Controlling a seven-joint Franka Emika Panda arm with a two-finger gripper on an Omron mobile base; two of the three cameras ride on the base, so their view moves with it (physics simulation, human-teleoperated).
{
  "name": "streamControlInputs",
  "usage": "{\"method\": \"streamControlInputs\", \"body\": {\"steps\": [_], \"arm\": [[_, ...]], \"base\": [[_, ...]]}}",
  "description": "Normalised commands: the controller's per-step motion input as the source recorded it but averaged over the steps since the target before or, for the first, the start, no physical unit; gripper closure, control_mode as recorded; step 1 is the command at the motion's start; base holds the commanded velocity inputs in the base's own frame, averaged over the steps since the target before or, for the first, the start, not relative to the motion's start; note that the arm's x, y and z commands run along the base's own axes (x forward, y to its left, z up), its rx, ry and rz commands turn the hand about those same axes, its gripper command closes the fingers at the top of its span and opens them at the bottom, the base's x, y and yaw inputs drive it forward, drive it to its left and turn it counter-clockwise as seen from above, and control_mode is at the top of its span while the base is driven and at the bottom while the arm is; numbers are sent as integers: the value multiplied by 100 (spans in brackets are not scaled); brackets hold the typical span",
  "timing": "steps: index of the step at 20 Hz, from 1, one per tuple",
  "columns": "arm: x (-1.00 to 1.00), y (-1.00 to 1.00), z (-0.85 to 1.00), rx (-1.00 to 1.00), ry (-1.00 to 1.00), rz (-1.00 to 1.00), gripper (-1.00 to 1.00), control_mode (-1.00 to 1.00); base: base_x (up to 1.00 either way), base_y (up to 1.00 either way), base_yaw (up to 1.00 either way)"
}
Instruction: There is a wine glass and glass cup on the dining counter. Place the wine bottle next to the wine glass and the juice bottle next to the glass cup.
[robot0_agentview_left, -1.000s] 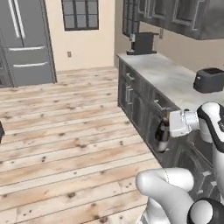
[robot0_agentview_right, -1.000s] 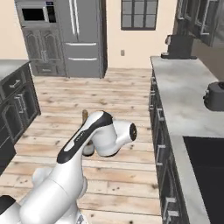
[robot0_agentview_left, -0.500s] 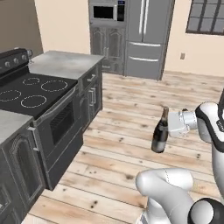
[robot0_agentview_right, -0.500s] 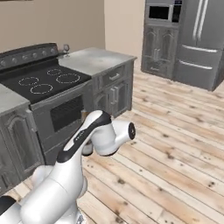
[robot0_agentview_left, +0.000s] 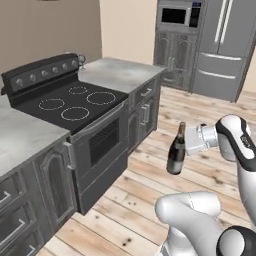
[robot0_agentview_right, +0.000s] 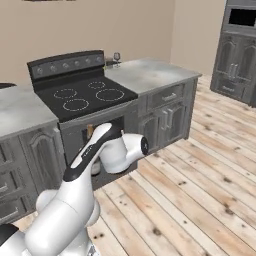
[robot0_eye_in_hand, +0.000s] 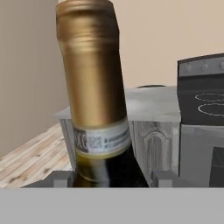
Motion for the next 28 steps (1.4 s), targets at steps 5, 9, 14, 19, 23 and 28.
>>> {"method": "streamControlInputs", "body": {"steps": [5,9,14,19,23,28], "arm": [[0,0,0,0,0,0,100,100],[0,0,0,0,0,0,100,100],[0,0,0,0,0,0,100,100],[0,0,0,0,0,0,100,100],[0,0,0,0,0,0,100,100],[0,0,0,0,0,0,100,100]], "base": [[79,-22,15],[81,-31,3],[79,-34,0],[74,-35,0],[72,-35,0],[73,-35,0]]}}
